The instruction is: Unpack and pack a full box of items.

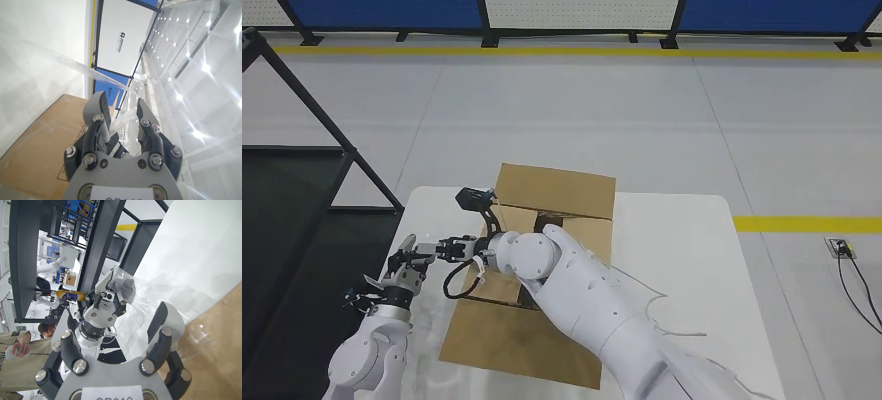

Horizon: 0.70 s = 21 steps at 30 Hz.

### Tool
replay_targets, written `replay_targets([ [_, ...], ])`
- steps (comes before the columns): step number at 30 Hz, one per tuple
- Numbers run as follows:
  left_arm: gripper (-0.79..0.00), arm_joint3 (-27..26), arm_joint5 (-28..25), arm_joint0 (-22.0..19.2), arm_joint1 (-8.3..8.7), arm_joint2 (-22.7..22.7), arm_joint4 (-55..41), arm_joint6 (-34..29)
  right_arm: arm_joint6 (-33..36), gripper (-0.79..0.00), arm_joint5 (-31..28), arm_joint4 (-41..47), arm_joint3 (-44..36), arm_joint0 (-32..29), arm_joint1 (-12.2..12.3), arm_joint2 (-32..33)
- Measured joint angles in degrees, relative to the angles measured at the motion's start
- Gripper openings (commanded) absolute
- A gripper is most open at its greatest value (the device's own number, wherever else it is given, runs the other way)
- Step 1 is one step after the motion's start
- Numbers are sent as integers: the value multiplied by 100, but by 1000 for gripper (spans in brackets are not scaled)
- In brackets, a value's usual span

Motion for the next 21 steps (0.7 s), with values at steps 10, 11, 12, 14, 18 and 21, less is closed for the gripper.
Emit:
replay_targets([
  [10,-425,-3,3,1,-2,-29,-18,2,18,0,-5,-58,94,40,-40,95],
  [11,-425,-4,7,1,-1,-36,-21,2,19,0,-6,-66,103,44,-44,106],
  [12,-425,-6,9,2,-1,-40,-23,3,23,0,-5,-70,110,47,-47,114],
  [14,-425,-11,11,4,-1,-45,-22,1,31,0,0,-72,126,50,-53,138],
  [18,-431,-10,3,6,-1,-51,-16,-5,38,0,3,-99,149,55,-65,173],
  [21,-428,-2,3,3,-1,-56,-15,-11,51,0,6,-112,162,59,-72,201],
])
